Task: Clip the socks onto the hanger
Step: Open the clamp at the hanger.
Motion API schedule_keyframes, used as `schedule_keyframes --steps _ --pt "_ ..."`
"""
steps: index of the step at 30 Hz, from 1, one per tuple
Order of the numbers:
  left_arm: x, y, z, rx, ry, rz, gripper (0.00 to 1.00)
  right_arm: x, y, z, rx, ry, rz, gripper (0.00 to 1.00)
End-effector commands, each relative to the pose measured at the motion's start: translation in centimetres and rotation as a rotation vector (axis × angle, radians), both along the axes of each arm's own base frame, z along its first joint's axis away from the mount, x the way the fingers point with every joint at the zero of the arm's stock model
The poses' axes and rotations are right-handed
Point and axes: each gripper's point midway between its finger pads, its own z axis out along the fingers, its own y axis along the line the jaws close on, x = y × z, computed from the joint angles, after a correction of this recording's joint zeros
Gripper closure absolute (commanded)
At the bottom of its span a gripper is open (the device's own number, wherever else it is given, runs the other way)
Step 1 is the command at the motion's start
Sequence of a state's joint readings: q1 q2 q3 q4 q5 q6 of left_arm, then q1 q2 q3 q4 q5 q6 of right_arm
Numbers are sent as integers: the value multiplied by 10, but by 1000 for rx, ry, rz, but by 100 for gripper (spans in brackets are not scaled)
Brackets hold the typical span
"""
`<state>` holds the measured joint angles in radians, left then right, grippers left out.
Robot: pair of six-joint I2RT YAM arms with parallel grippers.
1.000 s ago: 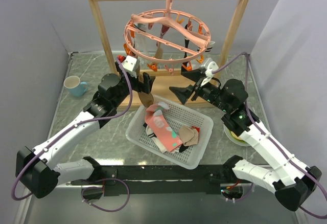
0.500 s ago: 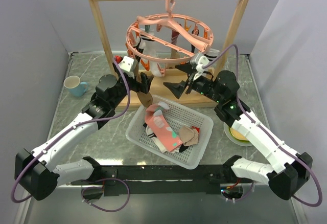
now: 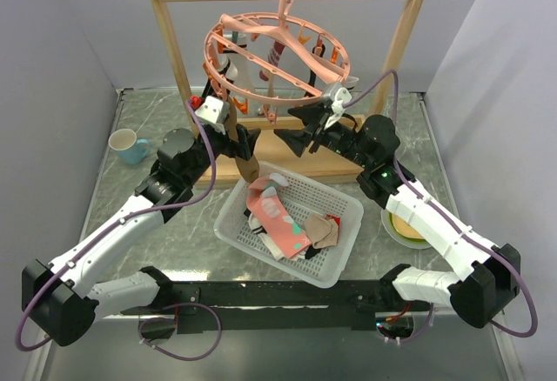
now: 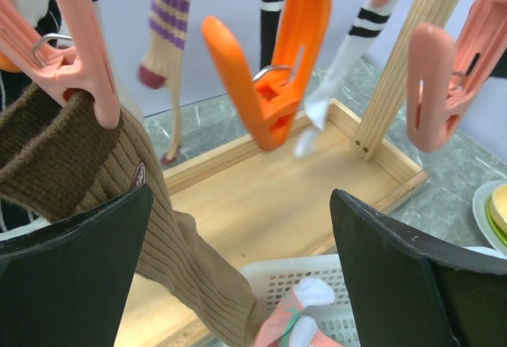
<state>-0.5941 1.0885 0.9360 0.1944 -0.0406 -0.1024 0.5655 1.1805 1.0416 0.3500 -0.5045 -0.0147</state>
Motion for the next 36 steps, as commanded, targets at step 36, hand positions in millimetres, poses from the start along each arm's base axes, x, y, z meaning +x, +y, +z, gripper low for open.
schedule_keyframes --steps 36 --pt "-16 -9 20 -58 -29 -93 1 -6 -26 9 171 -115 -231 30"
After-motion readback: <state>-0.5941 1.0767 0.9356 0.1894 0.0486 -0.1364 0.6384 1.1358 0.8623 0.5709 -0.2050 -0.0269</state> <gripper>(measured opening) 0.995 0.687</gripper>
